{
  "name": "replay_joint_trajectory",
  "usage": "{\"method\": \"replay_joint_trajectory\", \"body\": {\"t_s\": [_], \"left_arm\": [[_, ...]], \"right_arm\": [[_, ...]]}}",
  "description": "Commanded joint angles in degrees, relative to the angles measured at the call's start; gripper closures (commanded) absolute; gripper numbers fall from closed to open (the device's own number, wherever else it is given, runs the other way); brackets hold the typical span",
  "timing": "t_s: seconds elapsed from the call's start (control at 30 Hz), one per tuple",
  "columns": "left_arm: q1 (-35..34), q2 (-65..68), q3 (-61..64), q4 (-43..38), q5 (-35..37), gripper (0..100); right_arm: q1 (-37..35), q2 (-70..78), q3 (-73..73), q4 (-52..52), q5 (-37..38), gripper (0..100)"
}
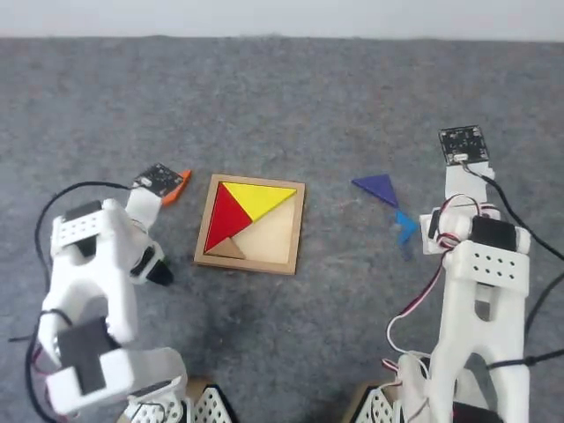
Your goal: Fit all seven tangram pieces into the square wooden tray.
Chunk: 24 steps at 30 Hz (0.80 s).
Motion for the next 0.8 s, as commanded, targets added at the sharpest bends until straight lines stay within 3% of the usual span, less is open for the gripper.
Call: {"method": "replay_joint_trajectory", "body": {"t_s": [0.0, 0.3, 0.53, 0.77], "left_arm": [[-0.7, 5.71, -5.93, 1.67, -0.7, 75], [-1.32, 8.35, -7.96, 3.08, -0.97, 75], [-1.14, 8.35, -7.87, 3.16, -0.79, 88], [-1.05, 8.26, -8.31, 3.96, -0.79, 89]], "right_arm": [[1.19, 0.31, -0.62, -1.1, 0.97, 97.2], [1.19, 0.31, -0.62, -1.19, 0.97, 97.2], [1.27, 0.31, -0.62, -1.19, 0.97, 97.2], [1.27, 0.31, -0.62, -1.27, 0.97, 97.2]]}}
